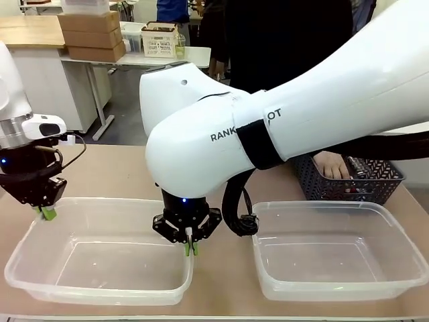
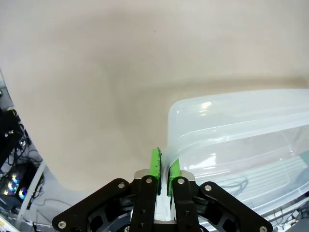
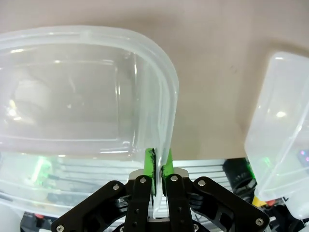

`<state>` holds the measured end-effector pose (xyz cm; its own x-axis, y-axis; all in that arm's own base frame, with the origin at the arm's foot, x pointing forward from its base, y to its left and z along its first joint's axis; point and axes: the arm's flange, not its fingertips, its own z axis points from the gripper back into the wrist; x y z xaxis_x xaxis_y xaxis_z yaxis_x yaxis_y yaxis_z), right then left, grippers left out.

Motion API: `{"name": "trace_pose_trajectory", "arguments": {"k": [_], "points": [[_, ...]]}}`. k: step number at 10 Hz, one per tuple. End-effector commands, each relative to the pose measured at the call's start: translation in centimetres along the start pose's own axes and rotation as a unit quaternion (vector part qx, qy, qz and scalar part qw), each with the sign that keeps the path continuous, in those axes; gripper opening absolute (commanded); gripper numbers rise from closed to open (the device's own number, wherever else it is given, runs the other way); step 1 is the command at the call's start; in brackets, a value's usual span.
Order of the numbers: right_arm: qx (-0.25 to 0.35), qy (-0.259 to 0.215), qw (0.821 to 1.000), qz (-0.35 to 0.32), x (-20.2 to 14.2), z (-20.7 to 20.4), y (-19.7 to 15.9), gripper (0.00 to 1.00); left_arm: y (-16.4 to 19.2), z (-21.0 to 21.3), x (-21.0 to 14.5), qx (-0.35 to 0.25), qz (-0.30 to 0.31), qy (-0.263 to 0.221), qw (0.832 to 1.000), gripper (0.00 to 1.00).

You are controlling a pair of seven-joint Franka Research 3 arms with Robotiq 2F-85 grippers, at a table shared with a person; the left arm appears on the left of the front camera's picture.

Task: Sort the waste into each basket.
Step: Pick up the Organizing box on the left side of the table and lift it.

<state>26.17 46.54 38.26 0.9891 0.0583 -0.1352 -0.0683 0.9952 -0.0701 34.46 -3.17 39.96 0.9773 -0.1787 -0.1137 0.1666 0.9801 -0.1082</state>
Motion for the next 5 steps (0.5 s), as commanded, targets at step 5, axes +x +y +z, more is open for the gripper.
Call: {"name": "trace_pose_trajectory", "arguments": {"k": [5], "points": [[0.030, 0.016, 0.999, 0.015, 0.6, 9.8, -9.1, 0.00, -2.1, 4.5, -6.3, 0.057, 0.102, -0.039, 0.992, 0.00]]}}
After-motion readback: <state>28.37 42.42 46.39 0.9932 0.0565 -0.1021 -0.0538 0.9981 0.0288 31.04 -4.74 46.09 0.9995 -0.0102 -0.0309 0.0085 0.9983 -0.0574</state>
